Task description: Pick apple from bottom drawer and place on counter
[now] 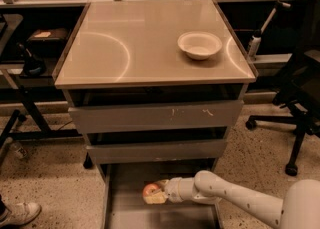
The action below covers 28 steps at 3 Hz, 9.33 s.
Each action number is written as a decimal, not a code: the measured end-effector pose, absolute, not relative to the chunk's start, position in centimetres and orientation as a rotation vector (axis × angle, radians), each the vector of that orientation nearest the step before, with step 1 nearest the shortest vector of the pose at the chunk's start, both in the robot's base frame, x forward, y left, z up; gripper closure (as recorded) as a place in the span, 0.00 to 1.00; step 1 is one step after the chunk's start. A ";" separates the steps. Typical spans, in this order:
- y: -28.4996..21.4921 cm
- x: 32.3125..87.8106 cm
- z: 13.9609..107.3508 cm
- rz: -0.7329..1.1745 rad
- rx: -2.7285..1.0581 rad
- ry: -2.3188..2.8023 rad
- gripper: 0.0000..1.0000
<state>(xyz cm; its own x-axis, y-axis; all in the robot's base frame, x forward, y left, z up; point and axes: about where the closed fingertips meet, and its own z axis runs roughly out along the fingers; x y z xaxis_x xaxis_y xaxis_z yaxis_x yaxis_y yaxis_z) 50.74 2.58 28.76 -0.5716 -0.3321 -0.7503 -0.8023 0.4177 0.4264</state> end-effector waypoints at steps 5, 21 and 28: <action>6.4 48.6 48.7 1.056 -1.041 1.965 1.00; 2.1 68.9 88.0 0.841 -1.255 1.883 1.00; 11.0 75.4 84.0 0.951 -1.440 1.960 1.00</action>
Offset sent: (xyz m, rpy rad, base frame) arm -0.0184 0.0117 0.1513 0.0218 -0.0382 -0.0331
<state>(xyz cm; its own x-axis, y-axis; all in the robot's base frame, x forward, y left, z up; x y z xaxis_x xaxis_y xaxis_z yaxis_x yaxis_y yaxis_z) 75.38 11.05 84.03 -0.2967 -0.5866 -0.7536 -0.9550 0.1868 0.2306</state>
